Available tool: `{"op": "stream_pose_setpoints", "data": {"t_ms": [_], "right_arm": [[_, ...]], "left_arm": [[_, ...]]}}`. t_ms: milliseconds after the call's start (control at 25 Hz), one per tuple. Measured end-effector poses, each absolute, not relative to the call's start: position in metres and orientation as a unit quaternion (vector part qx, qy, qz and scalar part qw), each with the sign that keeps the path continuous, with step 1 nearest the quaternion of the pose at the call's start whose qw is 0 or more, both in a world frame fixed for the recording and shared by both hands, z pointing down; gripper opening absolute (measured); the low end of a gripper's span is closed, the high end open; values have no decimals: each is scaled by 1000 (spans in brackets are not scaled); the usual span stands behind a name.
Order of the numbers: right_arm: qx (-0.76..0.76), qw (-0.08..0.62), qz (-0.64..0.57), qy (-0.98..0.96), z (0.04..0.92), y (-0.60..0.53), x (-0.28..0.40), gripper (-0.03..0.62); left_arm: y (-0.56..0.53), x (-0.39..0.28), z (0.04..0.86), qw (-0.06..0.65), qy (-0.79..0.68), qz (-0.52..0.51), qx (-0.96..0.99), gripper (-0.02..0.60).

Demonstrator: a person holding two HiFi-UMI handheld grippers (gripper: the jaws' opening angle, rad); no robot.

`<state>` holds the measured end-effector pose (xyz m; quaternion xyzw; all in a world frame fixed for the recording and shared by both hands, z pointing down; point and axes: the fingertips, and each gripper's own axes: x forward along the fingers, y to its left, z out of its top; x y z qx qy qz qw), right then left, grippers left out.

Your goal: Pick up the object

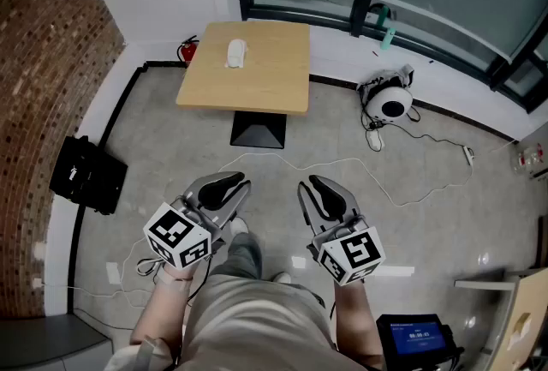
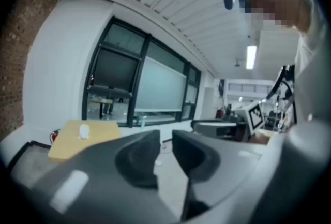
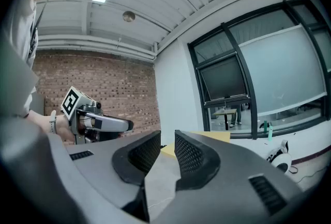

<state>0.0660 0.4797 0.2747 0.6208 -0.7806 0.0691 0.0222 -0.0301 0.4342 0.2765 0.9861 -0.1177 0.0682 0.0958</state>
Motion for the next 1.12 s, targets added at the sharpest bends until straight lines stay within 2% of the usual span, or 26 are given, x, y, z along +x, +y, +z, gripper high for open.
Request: {"op": "stream_pose_setpoints", "data": {"t_ms": [400,640,1120], "right_arm": [[631,119,63,-764,279,270,103,63],[630,137,71,-761,286,166,124,63],[492,179,88,-848,349,-42,249,86]], "left_arm": [[220,-47,307,111,-132,80,982,57],[126,-50,330,124,-141,97,977,58],[-39,64,383,183,-280,133,933,77]]}}
